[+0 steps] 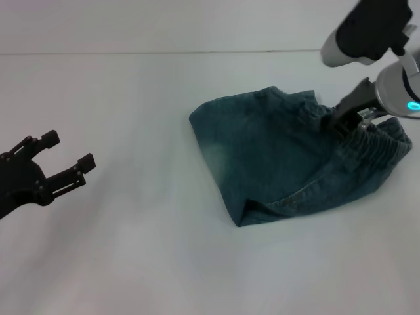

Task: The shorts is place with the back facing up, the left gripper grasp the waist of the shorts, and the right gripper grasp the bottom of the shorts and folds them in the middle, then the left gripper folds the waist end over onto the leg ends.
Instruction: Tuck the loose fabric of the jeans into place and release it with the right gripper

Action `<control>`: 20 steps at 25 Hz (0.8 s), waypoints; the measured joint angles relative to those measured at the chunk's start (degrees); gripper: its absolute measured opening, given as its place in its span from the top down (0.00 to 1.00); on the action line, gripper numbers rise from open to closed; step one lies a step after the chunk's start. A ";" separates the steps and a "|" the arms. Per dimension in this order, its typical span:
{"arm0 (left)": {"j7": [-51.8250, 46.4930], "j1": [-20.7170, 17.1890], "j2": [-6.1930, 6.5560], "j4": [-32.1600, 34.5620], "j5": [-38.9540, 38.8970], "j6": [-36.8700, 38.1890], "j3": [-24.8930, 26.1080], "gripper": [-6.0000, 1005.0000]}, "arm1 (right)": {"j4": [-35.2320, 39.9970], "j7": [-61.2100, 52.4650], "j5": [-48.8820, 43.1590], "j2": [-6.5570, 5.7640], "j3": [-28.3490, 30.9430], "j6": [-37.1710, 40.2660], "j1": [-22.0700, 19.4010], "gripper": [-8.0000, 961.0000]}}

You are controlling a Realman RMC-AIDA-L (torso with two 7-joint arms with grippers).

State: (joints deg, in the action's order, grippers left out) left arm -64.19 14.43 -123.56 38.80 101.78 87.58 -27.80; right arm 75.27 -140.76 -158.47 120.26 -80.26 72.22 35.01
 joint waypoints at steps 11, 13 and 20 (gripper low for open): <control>-0.06 0.56 0.37 0.05 0.00 0.01 0.03 0.07 | 0.62 -4.21 9.46 -0.30 8.56 -6.16 -6.92 0.86; -0.06 0.60 0.40 0.05 0.10 0.07 0.03 0.07 | 0.21 -2.83 12.86 -0.35 11.39 -6.23 -7.77 0.86; -0.07 0.61 0.42 0.04 0.35 0.14 0.02 0.07 | -0.13 2.53 18.86 -0.64 21.09 -2.43 -9.32 0.65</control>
State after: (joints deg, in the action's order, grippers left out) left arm -64.25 15.03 -123.13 38.84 102.13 87.71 -27.77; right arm 75.14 -138.23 -139.61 119.63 -59.17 69.79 25.69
